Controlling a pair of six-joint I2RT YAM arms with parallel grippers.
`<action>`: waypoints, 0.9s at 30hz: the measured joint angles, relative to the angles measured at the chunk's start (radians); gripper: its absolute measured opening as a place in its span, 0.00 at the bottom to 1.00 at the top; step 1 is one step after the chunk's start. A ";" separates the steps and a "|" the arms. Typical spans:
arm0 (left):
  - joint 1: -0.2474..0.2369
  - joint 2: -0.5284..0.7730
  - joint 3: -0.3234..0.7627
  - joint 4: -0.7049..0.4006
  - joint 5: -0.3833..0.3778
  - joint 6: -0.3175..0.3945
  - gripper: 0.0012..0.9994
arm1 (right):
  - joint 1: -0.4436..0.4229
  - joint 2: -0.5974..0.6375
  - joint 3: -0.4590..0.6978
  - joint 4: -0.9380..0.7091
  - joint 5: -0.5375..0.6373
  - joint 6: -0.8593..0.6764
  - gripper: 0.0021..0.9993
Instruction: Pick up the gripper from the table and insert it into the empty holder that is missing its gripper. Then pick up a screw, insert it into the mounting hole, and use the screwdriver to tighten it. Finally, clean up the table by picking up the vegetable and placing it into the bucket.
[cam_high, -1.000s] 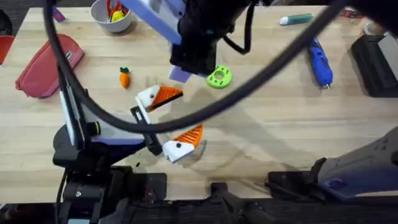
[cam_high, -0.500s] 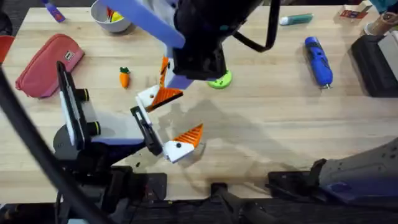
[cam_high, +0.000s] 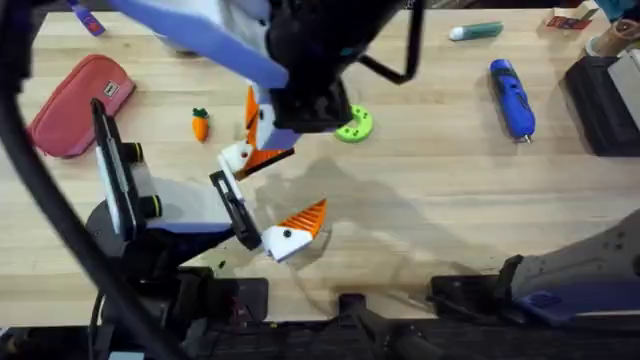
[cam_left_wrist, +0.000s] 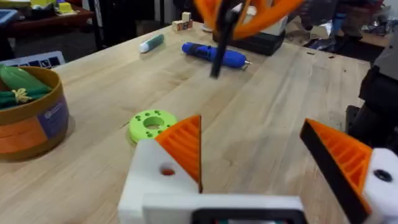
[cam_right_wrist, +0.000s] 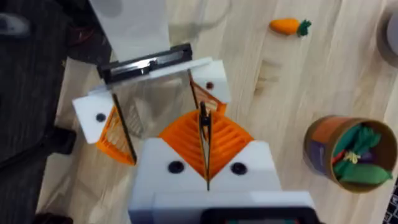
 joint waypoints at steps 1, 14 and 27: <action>0.000 0.000 0.000 0.000 0.000 0.000 1.00 | 0.000 0.009 0.000 0.010 -0.007 -0.003 0.00; 0.000 0.000 0.000 0.000 0.000 0.000 1.00 | 0.001 0.090 0.000 0.028 0.000 -0.033 0.00; 0.000 0.000 0.000 0.000 0.000 0.000 1.00 | 0.011 0.099 0.000 0.027 0.037 -0.033 0.00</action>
